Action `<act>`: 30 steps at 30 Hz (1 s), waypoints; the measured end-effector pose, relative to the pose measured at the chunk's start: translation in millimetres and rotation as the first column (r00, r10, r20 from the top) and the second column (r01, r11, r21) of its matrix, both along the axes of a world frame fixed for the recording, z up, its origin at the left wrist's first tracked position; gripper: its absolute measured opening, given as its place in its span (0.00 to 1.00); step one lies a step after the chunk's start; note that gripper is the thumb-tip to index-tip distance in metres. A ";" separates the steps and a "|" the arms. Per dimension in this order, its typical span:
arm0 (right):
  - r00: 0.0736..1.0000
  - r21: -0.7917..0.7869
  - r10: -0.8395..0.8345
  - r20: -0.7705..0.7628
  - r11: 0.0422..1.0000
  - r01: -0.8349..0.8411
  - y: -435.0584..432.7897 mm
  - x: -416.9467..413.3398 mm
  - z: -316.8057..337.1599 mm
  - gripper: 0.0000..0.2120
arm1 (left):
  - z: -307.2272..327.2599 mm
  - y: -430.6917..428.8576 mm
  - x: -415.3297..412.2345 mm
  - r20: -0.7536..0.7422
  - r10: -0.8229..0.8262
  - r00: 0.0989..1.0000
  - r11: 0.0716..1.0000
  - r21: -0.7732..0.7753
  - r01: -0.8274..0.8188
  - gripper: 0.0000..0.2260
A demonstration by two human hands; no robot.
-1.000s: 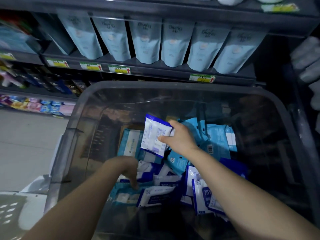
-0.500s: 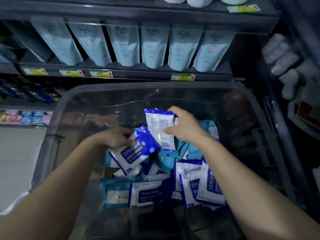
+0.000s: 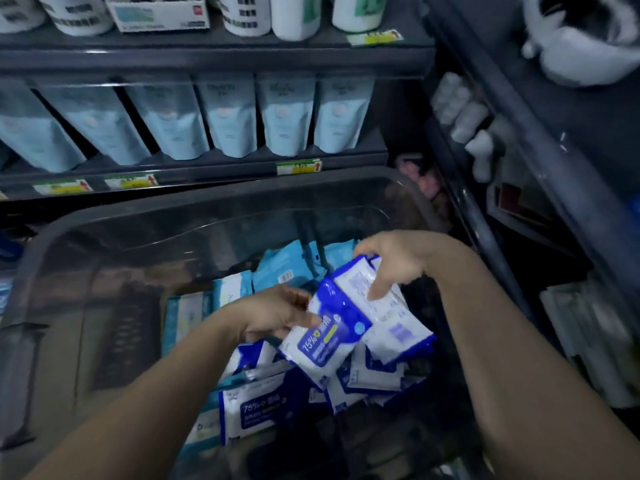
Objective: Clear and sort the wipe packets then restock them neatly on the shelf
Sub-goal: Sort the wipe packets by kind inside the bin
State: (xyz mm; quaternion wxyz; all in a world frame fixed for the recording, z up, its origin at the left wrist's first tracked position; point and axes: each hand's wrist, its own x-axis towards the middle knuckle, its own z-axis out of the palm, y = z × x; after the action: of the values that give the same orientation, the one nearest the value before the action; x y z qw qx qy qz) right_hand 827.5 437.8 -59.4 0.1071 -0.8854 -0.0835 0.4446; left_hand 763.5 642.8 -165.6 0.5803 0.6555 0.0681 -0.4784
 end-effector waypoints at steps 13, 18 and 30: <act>0.916 -0.265 0.400 -0.025 0.881 -0.392 43.2 -38.0 -45.3 0.29 | -21.0 11.5 -25.3 -0.004 -0.395 0.919 0.832 0.422 0.360 0.10; 0.852 -0.137 0.515 0.096 0.855 -0.501 65.0 -54.5 -73.4 0.31 | -38.9 29.2 -43.2 -0.006 -0.695 0.719 0.455 0.771 0.446 0.23; 0.782 -0.091 0.621 -0.059 0.777 -0.623 82.7 -65.2 -100.7 0.16 | -68.2 25.2 -69.0 0.163 -0.566 0.808 0.578 0.777 0.249 0.44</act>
State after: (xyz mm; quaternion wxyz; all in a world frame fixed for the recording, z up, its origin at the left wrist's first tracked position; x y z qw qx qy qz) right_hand 762.3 520.6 -160.1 -0.0913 -0.8069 -0.3461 0.4699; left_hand 694.6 667.9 -233.7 0.1447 0.9083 -0.0235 -0.3918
